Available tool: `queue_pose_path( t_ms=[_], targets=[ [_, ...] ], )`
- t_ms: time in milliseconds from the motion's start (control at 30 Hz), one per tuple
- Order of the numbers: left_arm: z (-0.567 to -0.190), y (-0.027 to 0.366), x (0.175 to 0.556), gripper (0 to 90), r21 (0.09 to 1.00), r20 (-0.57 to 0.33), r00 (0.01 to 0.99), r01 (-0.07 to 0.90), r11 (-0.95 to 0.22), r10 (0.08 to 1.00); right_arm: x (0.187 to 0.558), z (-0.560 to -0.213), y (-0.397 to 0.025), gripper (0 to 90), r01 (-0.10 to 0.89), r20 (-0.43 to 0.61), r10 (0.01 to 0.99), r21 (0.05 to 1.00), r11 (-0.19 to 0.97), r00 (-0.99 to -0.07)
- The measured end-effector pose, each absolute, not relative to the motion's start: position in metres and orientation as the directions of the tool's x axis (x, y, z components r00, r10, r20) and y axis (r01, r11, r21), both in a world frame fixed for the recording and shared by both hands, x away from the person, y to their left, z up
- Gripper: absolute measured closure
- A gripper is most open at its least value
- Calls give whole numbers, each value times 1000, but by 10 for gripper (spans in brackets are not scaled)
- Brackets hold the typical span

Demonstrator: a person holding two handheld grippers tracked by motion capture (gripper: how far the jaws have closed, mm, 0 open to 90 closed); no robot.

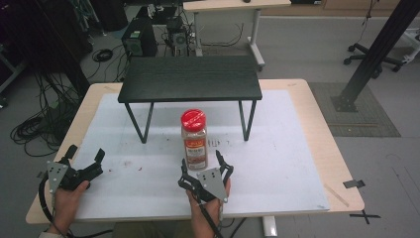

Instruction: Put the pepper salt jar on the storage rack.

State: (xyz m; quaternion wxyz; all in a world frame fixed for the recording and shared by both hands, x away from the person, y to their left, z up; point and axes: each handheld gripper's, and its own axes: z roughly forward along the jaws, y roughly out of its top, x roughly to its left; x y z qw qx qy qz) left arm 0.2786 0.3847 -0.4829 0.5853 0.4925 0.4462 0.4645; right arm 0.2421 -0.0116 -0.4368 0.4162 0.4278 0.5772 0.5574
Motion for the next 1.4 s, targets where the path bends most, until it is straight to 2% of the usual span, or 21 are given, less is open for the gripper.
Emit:
queue_pose_path(
  t_ms=[533, 1400],
  targets=[
    [-483, 385, 279, 9, 991, -67, 173, -105, 86, 983, 250, -451, 0, 9, 85, 8, 965, 996, 15, -261],
    [-483, 385, 279, 9, 990, -70, 177, -105, 89, 982, 272, -460, 11, 11, 119, 13, 978, 993, 12, -207]
  ],
)
